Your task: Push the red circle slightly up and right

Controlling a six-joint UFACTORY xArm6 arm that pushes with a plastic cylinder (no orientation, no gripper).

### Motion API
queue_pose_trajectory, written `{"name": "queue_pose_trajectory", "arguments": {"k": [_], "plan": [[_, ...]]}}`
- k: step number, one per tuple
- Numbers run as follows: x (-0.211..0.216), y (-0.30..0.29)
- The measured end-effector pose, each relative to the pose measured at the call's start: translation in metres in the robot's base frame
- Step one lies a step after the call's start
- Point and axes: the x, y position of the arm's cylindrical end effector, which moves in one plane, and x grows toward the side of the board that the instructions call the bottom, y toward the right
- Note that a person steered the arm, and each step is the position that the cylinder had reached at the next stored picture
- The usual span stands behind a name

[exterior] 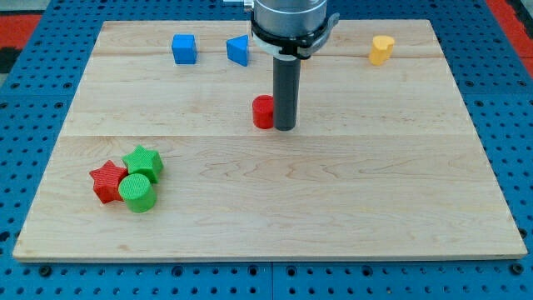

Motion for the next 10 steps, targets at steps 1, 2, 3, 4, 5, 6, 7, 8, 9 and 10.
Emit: {"name": "queue_pose_trajectory", "arguments": {"k": [1,2,3,4,5,6,7,8,9,10], "plan": [[0.008,-0.002],[0.034,-0.03],[0.027,-0.05],[0.018,-0.057],[0.008,-0.06],[-0.002,-0.059],[-0.008,-0.049],[-0.015,-0.041],[-0.017,-0.032],[-0.026,-0.021]]}}
